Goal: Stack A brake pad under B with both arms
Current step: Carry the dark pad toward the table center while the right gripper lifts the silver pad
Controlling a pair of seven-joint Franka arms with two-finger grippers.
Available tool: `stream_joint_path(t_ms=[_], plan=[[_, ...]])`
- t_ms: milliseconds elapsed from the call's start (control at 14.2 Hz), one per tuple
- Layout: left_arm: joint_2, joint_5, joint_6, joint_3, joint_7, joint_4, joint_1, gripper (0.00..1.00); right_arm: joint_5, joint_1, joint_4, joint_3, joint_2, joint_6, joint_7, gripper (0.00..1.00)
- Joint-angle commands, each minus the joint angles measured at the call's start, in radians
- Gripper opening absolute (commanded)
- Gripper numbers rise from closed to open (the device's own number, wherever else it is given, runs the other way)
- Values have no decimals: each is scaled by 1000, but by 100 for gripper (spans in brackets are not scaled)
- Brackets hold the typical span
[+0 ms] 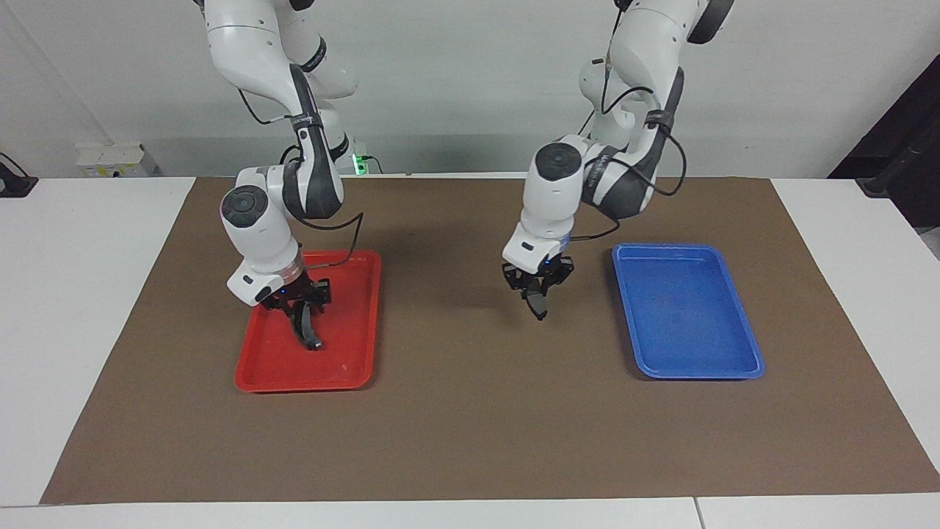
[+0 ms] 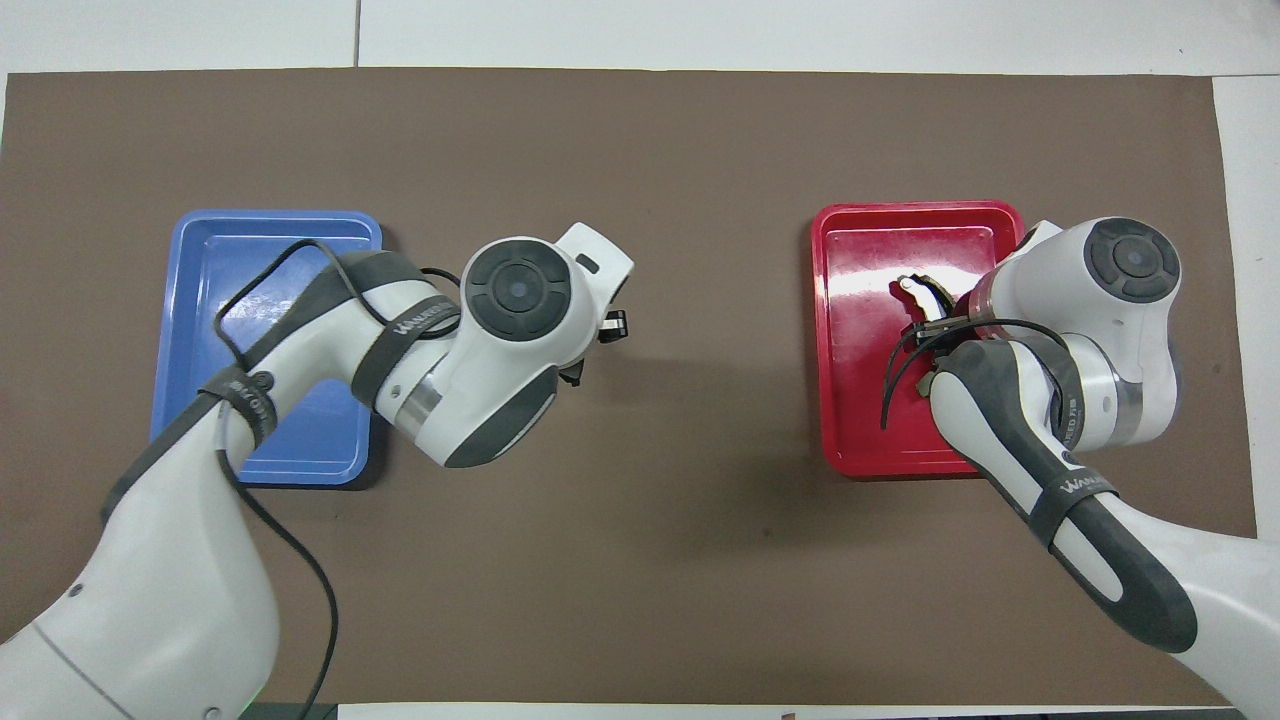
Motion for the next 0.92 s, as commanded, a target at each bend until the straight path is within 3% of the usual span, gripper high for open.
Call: stream_joint_path(t_ms=[0, 212, 564, 846], plan=[[81, 33, 19, 6, -47, 82, -56, 1, 15, -22, -25, 5, -9, 33, -50, 67], [122, 34, 79, 11, -80, 83, -116, 1, 15, -22, -28, 5, -11, 33, -50, 59], [170, 37, 81, 63, -86, 111, -203, 1, 15, -23, -29, 5, -12, 35, -53, 56], [205, 40, 81, 89, -92, 155, -230, 2, 15, -26, -31, 3, -12, 33, -52, 34]])
